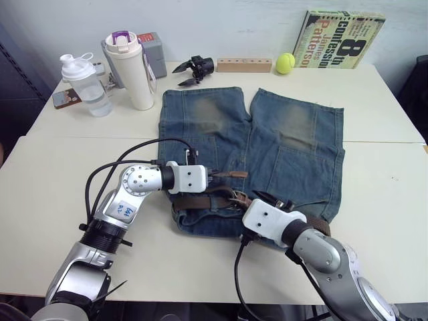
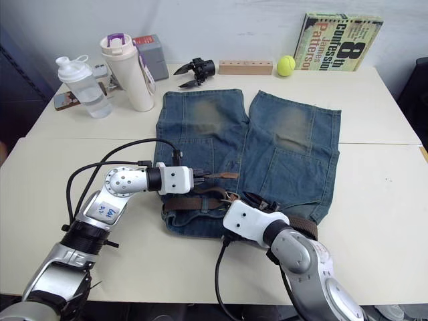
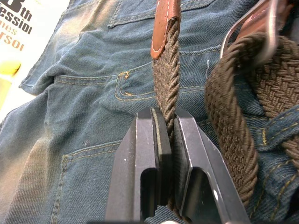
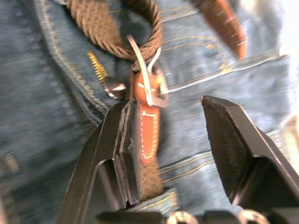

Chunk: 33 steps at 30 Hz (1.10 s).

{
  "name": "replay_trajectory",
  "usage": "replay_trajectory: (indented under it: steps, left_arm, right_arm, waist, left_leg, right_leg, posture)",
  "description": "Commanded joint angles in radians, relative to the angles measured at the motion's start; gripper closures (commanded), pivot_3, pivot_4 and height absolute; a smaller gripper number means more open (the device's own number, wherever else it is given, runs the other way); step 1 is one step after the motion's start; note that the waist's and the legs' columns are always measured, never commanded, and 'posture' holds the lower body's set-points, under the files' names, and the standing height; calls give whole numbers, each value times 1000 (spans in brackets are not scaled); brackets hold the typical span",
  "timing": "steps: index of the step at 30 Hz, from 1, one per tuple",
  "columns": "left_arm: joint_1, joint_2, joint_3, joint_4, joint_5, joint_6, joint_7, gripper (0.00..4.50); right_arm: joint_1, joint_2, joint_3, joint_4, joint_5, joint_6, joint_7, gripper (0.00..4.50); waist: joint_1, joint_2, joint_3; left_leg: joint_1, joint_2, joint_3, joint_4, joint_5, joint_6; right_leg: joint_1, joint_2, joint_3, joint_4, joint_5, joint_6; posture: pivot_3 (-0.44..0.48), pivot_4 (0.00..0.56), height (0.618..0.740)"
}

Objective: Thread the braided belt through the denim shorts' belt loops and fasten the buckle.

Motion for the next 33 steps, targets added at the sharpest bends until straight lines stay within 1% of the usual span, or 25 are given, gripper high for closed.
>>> replay_trajectory:
  steps: [1, 5, 7, 9, 13, 16, 19, 23, 28, 33]
  left_arm:
    - [-18, -1, 14, -26, -22, -3, 1, 4500]
    - [-16, -2, 13, -32, -23, -1, 0, 4500]
    - [-12, -4, 14, -37, -28, 3, 0, 4500]
    - [-10, 0, 14, -38, -27, 0, -2, 4500]
    - [-8, -4, 11, -33, -28, 0, 0, 4500]
    - [-4, -9, 7, -38, -31, 3, -1, 4500]
    - [-5, -12, 6, -37, -31, 5, -1, 4500]
    - [-11, -12, 8, -32, -31, 5, -2, 4500]
    - [-8, -6, 12, -36, -32, 7, -5, 4500]
    - [-1, 3, 17, -40, -34, 11, -10, 4500]
  right_arm:
    - [18, 6, -20, -58, 13, 101, 29, 2112]
    - [12, 7, -13, -60, 12, 144, 30, 2112]
    - [24, 15, -15, -76, 26, 151, 31, 2112]
    - [42, -4, -32, -116, 34, 155, 42, 2112]
    - [101, 28, -44, -147, 14, 92, 94, 2112]
    - [120, 33, -76, -147, -2, 64, 109, 2112]
    - [105, 25, -48, -147, -12, 76, 83, 2112]
    - [81, -2, -3, -97, -55, 61, 68, 2112]
    - [55, 36, 41, -27, -105, 67, 17, 2112]
    - [43, 63, 57, -24, -155, 74, -12, 2112]
  waist:
    - [0, 0, 0]
    - [0, 0, 0]
    - [0, 0, 0]
    - [0, -1, -1]
    - [0, -2, -1]
    - [0, -2, -2]
    - [0, -2, -2]
    - [-1, -2, -2]
    - [-2, -2, -2]
    - [-3, -2, -2]
  left_leg:
    - [0, 0, 0, 0, 0, 0]
    - [0, 0, 0, 0, 0, 0]
    - [0, 0, 0, 0, 0, 0]
    - [0, 0, 0, 0, 0, 0]
    - [0, 0, 0, 0, 0, 0]
    - [0, 0, 0, 0, 0, 0]
    - [0, 0, 0, 0, 0, 0]
    - [0, 0, 0, 0, 0, 0]
    - [0, 0, 0, 1, 0, 0]
    - [0, 0, 0, 1, 0, 0]
  right_leg:
    - [0, 0, 0, 0, 0, 0]
    - [0, 0, 0, 0, 0, 0]
    - [0, 0, 0, 0, 0, 0]
    - [0, 0, 0, 0, 0, 0]
    - [0, 0, 0, 0, 0, 0]
    - [0, 0, 0, 0, 0, 0]
    - [0, 0, 0, 0, 0, 0]
    - [0, 0, 0, 0, 0, 0]
    - [0, 0, 0, 1, 0, 0]
    - [0, 0, 0, 1, 0, 0]
  posture:
    - [0, 150, 657]
    - [0, 150, 657]
    - [0, 150, 657]
    - [0, 150, 657]
    - [0, 150, 657]
    - [0, 150, 657]
    - [0, 150, 657]
    - [0, 150, 657]
    - [0, 150, 657]
    - [0, 150, 657]
